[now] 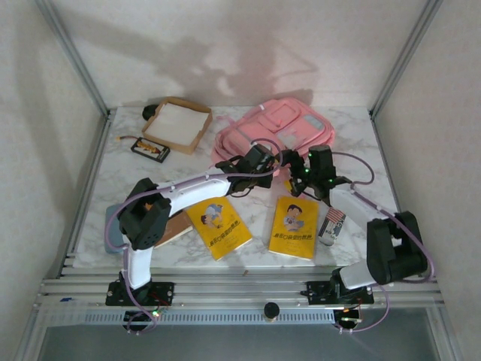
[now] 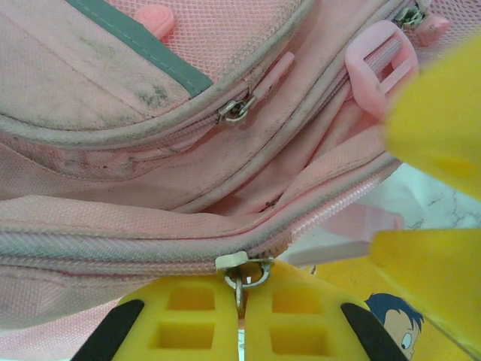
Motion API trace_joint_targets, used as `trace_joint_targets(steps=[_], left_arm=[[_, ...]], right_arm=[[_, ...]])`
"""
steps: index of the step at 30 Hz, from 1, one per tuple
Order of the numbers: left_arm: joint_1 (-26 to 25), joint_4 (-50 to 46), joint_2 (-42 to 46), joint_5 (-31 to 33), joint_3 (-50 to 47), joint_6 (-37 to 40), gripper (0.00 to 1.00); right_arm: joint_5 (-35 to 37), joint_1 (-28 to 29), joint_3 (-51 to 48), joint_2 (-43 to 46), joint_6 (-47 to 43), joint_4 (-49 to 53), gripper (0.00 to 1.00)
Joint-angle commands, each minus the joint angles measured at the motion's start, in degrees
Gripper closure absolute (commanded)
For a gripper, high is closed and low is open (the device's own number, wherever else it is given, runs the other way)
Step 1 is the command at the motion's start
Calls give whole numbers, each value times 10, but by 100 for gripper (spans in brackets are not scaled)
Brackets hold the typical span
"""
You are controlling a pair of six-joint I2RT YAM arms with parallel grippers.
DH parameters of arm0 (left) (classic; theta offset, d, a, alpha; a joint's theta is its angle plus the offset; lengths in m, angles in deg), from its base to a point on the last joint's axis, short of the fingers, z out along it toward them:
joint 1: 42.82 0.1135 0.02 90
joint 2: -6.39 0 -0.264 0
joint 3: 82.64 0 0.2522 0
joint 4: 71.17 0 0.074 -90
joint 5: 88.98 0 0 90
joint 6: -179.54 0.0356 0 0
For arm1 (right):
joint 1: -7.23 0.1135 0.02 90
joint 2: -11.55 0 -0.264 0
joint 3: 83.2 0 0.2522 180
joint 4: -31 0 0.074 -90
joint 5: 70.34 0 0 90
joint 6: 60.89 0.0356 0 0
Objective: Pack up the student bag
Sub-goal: Unzip the student bag at the center of the table.
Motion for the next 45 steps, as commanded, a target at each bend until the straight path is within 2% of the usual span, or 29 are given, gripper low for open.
trace_joint_targets(steps=[1,2,4,6,11,14,15,19,24,27,29,30,31,33,37,38,39,40,43,45], left_arm=[[-5,19,18,-6,14,-8,100],[-5,20,20,-6,11,-7,100],[-5,19,23,-5,9,-8,100],[-5,19,27,-5,7,-4,100],[0,8,36,-3,3,2,100],[4,-10,46,1,-9,7,100],[7,-27,49,10,-9,5,100],[25,-77,83,66,-59,2,100],[71,-64,132,49,-162,-9,100],[83,-59,125,46,-164,8,100],[83,-53,118,41,-151,13,100],[81,-37,117,16,-147,17,100],[78,-14,120,-13,-148,13,100],[64,22,118,-35,-142,3,100],[51,27,89,-34,-100,-17,100],[51,33,88,-26,-99,-26,100],[51,42,88,-24,-100,-33,100],[50,52,88,-33,-102,-35,100],[41,68,87,-53,-100,-29,100],[34,63,83,-56,-92,-24,100]], right_arm=[[42,3,-18,-31,94,-101,15],[49,4,-18,-46,99,-128,20],[46,5,11,-78,93,-121,24],[47,7,30,-98,83,-120,34],[65,-7,51,-124,37,-95,80],[63,-22,69,-123,-5,-68,97],[63,-27,76,-120,-23,-51,100],[44,-77,109,-106,-117,27,100],[-11,-153,171,-129,-228,101,100],[-29,-180,219,-166,-272,138,100],[-13,-188,238,-179,-285,156,100],[-11,-184,241,-180,-285,154,98],[-17,-176,240,-179,-282,152,89],[-17,-152,244,-170,-285,169,59],[24,-135,206,-110,-270,201,16],[27,-138,191,-95,-262,211,9],[33,-138,174,-76,-253,222,3],[35,-135,153,-53,-239,226,1],[52,-89,99,15,-175,208,1],[49,-59,77,30,-128,201,1]])
